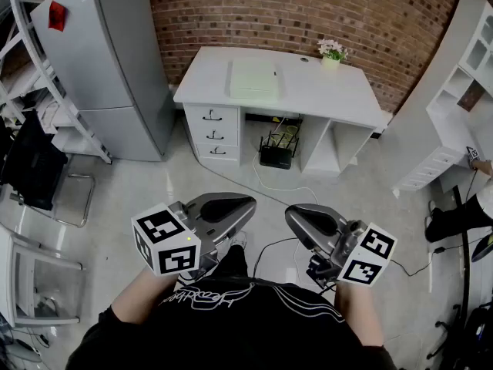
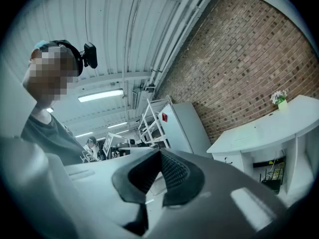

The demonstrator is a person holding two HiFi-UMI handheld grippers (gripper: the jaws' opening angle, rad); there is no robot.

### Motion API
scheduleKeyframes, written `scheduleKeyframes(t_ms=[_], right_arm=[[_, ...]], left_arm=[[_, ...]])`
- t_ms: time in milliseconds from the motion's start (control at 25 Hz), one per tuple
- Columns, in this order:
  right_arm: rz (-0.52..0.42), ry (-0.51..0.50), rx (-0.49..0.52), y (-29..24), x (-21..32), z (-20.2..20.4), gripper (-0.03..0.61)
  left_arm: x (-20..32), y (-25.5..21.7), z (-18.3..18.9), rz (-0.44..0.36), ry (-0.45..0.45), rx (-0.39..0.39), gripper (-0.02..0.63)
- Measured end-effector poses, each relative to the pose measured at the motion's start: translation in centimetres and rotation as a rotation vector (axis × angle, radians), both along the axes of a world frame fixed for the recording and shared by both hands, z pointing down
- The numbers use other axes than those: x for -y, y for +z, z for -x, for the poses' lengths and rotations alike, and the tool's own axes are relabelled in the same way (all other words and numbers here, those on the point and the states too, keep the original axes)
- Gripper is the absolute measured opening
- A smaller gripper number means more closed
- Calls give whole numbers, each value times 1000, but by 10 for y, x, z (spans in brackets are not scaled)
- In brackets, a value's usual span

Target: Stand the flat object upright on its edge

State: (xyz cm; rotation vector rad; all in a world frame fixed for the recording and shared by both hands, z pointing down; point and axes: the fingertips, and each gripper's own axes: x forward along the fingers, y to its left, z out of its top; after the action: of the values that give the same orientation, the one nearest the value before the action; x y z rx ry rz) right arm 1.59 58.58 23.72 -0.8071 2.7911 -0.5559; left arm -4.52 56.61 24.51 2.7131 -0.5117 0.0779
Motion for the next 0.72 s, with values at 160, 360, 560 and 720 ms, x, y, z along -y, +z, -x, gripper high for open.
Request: scheduleKeyframes(t_ms=[160,360,560,720], right_arm=[[3,17,16,2,8,-11,2],[50,55,63,13,18,-23,3],[72,75,62,33,31,-27,3],[104,68,58,46,48,-26,3]], left_arm=[[6,4,-5,11,-1,-16,3],[10,8,-10,20,5,-21,3],[25,29,-12,56,0,-27,3],[42,43,-15,94,15,-22,3]])
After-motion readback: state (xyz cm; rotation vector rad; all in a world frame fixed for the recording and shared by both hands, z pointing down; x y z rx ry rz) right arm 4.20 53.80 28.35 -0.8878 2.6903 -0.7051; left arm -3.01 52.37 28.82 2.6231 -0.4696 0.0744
